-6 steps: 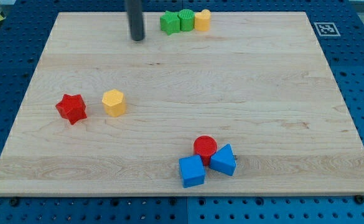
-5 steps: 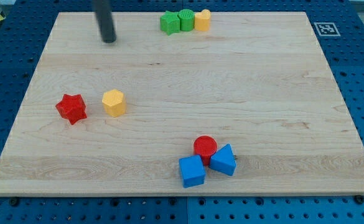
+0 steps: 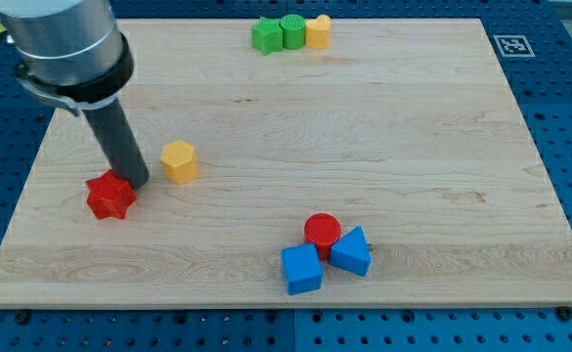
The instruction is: Push the red star into the hexagon
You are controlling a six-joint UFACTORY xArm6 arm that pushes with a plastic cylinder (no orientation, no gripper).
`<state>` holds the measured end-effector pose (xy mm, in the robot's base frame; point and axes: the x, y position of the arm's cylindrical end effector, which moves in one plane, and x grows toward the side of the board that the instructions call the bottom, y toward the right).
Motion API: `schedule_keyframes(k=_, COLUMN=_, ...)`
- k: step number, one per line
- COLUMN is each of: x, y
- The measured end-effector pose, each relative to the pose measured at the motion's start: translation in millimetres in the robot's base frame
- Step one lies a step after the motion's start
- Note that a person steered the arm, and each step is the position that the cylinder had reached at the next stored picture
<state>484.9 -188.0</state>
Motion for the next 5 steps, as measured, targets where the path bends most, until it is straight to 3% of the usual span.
schedule_keyframes(k=2, x=8.5, y=-74.5)
schedule_keyframes(k=3, x=43.6, y=-73.5)
schedule_keyframes(k=4, x=45.9, y=-16.9)
schedule_keyframes(k=5, x=-5.8, y=51.3)
